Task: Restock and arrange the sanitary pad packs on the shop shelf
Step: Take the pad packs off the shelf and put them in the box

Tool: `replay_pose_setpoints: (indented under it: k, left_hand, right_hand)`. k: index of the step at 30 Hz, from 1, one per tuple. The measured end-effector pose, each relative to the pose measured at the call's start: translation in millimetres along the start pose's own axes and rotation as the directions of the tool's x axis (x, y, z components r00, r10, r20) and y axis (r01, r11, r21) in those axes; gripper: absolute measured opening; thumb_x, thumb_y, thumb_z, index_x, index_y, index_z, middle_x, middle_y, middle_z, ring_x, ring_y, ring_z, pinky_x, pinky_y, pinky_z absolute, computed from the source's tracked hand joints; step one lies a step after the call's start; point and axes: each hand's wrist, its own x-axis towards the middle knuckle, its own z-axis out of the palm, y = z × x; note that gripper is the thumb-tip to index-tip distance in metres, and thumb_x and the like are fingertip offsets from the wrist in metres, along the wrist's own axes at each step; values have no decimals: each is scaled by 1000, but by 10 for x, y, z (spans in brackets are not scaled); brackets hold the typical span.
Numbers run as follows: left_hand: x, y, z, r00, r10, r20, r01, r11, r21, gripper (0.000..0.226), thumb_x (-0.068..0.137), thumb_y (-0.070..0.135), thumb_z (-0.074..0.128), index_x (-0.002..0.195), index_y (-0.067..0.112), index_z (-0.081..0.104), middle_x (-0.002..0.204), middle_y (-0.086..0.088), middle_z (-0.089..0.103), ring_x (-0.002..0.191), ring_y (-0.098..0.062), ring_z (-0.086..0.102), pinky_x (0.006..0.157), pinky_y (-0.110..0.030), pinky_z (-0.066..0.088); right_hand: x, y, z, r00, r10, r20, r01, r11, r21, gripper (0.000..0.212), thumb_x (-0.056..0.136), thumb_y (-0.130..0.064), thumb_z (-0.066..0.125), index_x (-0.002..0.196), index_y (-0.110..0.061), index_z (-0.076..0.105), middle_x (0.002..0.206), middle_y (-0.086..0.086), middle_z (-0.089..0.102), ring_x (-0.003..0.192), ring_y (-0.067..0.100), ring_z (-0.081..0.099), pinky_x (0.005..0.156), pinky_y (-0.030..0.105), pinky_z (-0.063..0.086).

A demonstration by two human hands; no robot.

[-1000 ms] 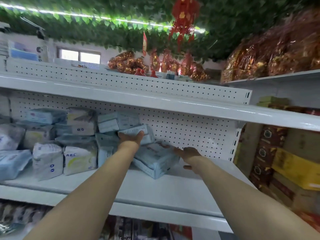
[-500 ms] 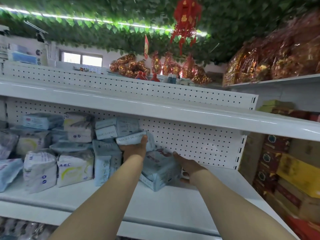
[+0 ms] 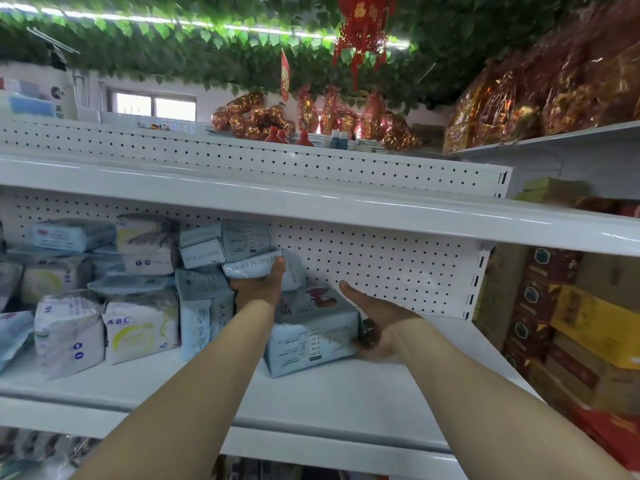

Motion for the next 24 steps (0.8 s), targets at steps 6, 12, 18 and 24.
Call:
replay_pose_setpoints:
  k: [6, 12, 18, 24]
  left_hand:
    - [64, 10, -32, 998, -26, 53, 23, 998, 61, 108, 86, 72, 54, 153, -4, 16, 149, -18, 41, 127, -35, 51, 97, -38, 45]
    - [153, 13, 53, 995, -54, 87, 51, 998, 40, 106, 86, 77, 47, 151, -5, 28, 148, -18, 44, 127, -33, 51, 95, -33, 44]
    - [153, -136, 171, 987, -158, 42, 162, 980, -115, 105, 75, 83, 56, 146, 7, 38, 131, -13, 59, 99, -31, 60, 88, -38, 52]
    - [136, -318, 233, 991, -111, -74, 120, 983, 136, 98, 91, 72, 44, 153, -1, 23, 151, -23, 36, 133, -40, 44, 108, -46, 41]
  right_hand:
    - [-124, 68, -55, 994, 111, 14, -110, 992, -66, 84, 43, -46, 96, 112, -12, 62, 103, 13, 77, 95, 30, 72, 51, 25, 46]
    - [-210, 78, -330, 989, 149, 11, -148, 987, -65, 110, 29, -44, 103, 125, -15, 56, 108, 15, 76, 97, 32, 74, 44, 25, 43]
    - [-302, 64, -585, 997, 40, -67, -41, 999, -23, 104, 36, -42, 98, 127, -10, 59, 103, 16, 76, 94, 33, 75, 40, 27, 49]
    - [-307, 141, -702, 986, -16, -167, 19, 1000, 20, 89, 46, -51, 93, 118, -10, 62, 99, 14, 77, 93, 30, 76, 38, 25, 48]
